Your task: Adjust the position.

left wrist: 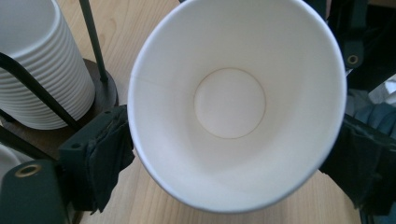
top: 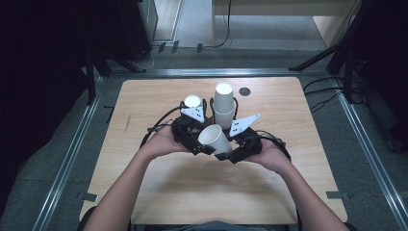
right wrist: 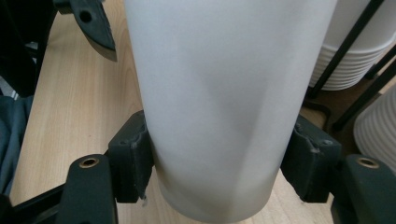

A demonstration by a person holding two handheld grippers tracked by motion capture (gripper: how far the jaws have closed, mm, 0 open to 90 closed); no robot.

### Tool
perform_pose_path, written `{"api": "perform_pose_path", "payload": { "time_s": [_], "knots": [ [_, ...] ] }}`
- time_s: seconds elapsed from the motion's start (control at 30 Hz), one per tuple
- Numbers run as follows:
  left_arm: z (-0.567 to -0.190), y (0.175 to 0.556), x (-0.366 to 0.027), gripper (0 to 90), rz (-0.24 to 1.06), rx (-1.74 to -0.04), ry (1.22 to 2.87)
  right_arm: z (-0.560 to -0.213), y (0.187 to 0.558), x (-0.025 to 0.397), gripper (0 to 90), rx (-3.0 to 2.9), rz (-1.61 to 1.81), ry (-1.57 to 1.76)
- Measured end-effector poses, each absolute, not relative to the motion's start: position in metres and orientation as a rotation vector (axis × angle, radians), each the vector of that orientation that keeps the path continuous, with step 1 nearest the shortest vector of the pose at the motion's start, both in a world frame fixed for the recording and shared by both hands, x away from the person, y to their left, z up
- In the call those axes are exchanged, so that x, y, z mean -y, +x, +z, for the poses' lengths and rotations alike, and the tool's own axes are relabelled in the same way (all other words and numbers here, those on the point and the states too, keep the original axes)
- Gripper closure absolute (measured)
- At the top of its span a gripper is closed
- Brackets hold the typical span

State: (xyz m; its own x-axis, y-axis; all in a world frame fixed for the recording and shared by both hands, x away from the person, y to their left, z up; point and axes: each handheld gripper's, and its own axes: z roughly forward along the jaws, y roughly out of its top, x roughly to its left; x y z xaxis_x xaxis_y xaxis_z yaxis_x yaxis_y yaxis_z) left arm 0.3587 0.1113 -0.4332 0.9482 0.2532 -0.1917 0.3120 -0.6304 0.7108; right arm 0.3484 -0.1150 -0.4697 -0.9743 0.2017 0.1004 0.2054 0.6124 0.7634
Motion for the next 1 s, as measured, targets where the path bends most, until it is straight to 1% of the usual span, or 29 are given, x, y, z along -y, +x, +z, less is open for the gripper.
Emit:
{"api": "perform_pose_path", "payload": {
  "time_s": [0.07, 0.2, 0.27, 0.6, 0.7, 0.73, 1.0],
  "knots": [
    [-0.434, 0.359, -0.112, 4.2, -0.096, -0.413, 2.280, -0.469, 0.349, 0.116, 33.6, 2.810, -1.343, -0.367],
    [-0.435, 0.358, -0.113, 4.1, -0.084, -0.406, 2.280, -0.467, 0.350, 0.119, 33.6, 2.799, -1.359, -0.386],
    [-0.437, 0.357, -0.113, 6.6, -0.088, -0.414, 2.260, -0.467, 0.351, 0.120, 33.6, 2.791, -1.375, -0.391],
    [-0.442, 0.355, -0.113, 6.7, -0.079, -0.441, 2.227, -0.466, 0.354, 0.128, 33.5, 2.759, -1.423, -0.421],
    [-0.441, 0.356, -0.116, 12.4, -0.088, -0.459, 2.172, -0.468, 0.354, 0.127, 33.4, 2.761, -1.417, -0.416],
    [-0.441, 0.355, -0.117, 12.9, -0.088, -0.467, 2.163, -0.468, 0.354, 0.127, 33.4, 2.759, -1.415, -0.415],
    [-0.443, 0.353, -0.117, 12.6, -0.076, -0.490, 2.123, -0.467, 0.354, 0.126, 33.4, 2.752, -1.434, -0.420]
  ]
}}
